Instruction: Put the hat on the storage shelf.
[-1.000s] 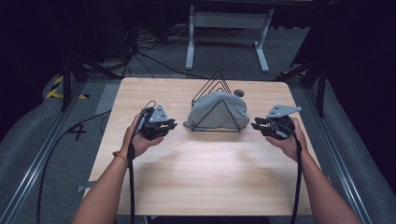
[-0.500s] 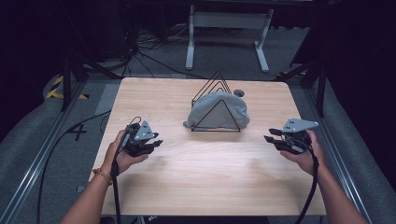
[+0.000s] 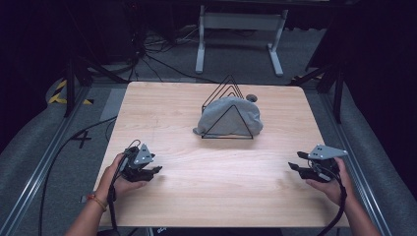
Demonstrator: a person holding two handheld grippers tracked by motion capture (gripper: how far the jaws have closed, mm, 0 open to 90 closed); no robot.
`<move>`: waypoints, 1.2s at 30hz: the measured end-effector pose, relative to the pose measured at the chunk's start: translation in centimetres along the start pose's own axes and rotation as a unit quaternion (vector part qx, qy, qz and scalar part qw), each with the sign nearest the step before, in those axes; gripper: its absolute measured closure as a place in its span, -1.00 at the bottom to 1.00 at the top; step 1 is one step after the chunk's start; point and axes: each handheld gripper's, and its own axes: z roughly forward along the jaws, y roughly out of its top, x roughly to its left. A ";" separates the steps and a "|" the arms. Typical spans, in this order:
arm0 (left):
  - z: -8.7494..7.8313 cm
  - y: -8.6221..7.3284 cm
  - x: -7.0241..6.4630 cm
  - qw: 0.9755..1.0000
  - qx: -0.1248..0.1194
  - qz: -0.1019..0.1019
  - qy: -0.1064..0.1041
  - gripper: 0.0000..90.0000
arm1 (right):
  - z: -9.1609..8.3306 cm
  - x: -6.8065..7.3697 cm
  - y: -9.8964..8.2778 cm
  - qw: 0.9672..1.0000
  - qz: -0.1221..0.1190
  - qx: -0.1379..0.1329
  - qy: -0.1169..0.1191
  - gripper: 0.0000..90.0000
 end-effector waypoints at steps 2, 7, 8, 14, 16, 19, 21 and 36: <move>0.1 -0.6 -0.3 1.000 -0.003 -0.006 0.000 -0.12 | -0.2 0.0 -0.9 1.000 0.008 0.001 -0.002 -0.15; 0.3 -1.6 -1.0 1.000 -0.011 -0.022 -0.011 -0.33 | -0.3 -0.1 -2.8 0.999 0.033 0.003 -0.001 -0.28; 0.2 -1.9 -1.1 1.000 -0.013 -0.026 -0.013 -0.35 | -0.3 0.0 -3.2 0.999 0.037 0.004 -0.003 -0.29; 0.1 -3.1 -1.2 0.998 -0.020 -0.038 -0.038 -0.51 | -0.3 0.2 -5.7 0.997 0.073 0.002 0.007 -0.36; 0.0 -3.7 -1.1 0.998 -0.020 -0.042 -0.045 -0.52 | -0.2 0.3 -6.0 0.997 0.076 0.006 0.008 -0.38; -0.1 -4.5 -1.1 0.996 -0.033 -0.067 -0.053 -0.60 | -0.2 0.3 -6.8 0.996 0.087 0.010 0.009 -0.41; -0.2 -5.0 -1.2 0.994 -0.039 -0.088 -0.048 -0.64 | -0.2 0.2 -7.2 0.994 0.104 0.002 0.012 -0.42; -0.3 -5.1 -1.4 0.994 -0.036 -0.097 -0.041 -0.65 | -0.1 0.1 -7.2 0.993 0.116 0.003 -0.002 -0.48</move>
